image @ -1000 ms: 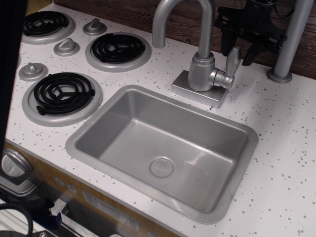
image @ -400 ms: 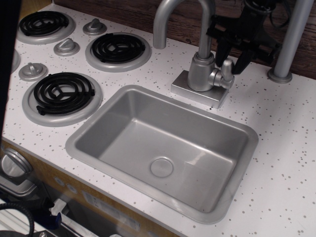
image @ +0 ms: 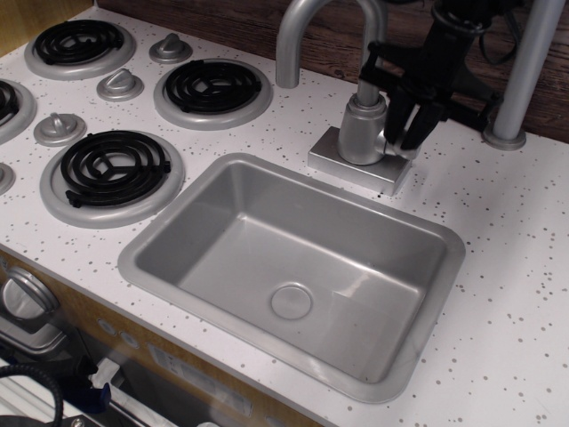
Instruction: Lever vertical to front
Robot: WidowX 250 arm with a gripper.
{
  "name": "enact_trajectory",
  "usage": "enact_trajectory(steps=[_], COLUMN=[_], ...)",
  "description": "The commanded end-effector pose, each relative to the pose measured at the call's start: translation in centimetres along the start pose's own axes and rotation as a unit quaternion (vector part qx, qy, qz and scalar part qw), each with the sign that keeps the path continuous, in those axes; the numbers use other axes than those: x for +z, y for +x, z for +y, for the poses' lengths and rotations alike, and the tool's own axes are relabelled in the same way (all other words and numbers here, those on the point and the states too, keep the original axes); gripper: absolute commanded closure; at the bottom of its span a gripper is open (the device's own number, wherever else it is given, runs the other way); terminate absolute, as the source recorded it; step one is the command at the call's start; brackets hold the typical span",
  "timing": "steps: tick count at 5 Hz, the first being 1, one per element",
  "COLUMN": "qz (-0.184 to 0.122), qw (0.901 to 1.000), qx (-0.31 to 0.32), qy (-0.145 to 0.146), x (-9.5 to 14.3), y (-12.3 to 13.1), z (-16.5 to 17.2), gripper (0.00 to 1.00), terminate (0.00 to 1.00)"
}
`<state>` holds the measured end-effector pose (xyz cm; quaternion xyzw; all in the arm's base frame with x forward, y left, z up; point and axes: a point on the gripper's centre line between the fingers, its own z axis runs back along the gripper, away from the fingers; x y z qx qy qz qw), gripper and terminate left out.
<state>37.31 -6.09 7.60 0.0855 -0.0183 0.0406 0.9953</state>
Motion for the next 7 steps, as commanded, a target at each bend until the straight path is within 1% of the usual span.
enact_trajectory(steps=[1, 2, 3, 4, 5, 6, 7], qz=[-0.025, -0.024, -0.020, -0.018, 0.002, 0.018, 0.011], qw=[0.9989, 0.9987, 0.9985, 0.9990, 0.9997, 0.9992, 0.9992], qx=[0.008, -0.004, -0.008, -0.006, 0.019, 0.035, 0.037], qy=[-0.040, -0.044, -0.050, -0.040, -0.011, 0.006, 0.004], x=[-0.5, -1.0, -1.6, -0.9, 1.8, 3.8, 4.2], y=[0.5, 1.3, 1.4, 1.3, 0.3, -0.6, -1.1], z=[0.6, 0.7, 0.7, 0.8, 0.4, 0.1, -0.1], gripper=[1.00, 1.00, 1.00, 1.00, 0.00, 0.00, 0.00], terminate=[0.00, 0.00, 0.00, 0.00, 0.00, 0.00, 1.00])
